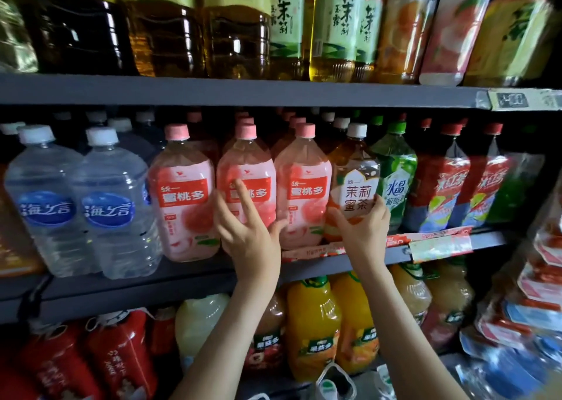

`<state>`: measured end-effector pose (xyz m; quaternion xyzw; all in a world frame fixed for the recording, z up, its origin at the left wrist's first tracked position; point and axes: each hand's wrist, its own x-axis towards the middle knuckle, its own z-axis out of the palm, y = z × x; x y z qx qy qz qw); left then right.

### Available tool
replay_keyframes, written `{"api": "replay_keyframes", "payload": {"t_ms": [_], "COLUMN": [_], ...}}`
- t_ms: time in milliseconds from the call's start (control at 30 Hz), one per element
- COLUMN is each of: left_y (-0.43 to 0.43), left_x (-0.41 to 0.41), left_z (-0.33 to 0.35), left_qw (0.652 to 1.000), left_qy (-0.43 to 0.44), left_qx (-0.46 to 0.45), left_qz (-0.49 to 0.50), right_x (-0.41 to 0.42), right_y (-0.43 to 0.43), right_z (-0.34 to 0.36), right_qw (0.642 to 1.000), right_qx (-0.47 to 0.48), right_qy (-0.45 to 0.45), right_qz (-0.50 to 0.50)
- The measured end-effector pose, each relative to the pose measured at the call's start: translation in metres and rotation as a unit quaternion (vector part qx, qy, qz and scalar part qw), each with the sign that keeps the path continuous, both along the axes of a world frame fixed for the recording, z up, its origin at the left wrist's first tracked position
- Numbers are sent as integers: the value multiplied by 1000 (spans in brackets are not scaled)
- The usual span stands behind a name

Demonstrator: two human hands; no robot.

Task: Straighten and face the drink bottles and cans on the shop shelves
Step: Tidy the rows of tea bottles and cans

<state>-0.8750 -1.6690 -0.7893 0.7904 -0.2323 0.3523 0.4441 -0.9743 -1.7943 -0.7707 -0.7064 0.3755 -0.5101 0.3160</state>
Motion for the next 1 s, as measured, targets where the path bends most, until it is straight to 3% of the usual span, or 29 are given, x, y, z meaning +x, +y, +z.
{"api": "replay_keyframes", "payload": {"t_ms": [167,267,367,500,667,867,1000], "left_y": [11,33,86,180,296,400,453], "left_x": [-10,-18,-12,24,56,49,37], "left_z": [6,22,45,76,95,118,149], "left_qw": [998,990,979,989,981,923,882], "left_qy": [-2,25,63,65,186,364,423], "left_qx": [-3,-64,-115,-93,-54,-81,-151], "left_qz": [-68,-121,-156,-98,-4,92,140], "right_x": [12,26,41,79,127,143,140], "right_y": [60,124,172,244,346,446,497], "right_z": [12,20,33,55,81,105,134], "right_qw": [992,988,986,962,914,846,817], "right_qx": [-73,-106,-79,16,88,175,183], "right_qy": [-80,-116,-103,-43,12,122,177], "right_qz": [-68,11,109,268,396,488,518]}}
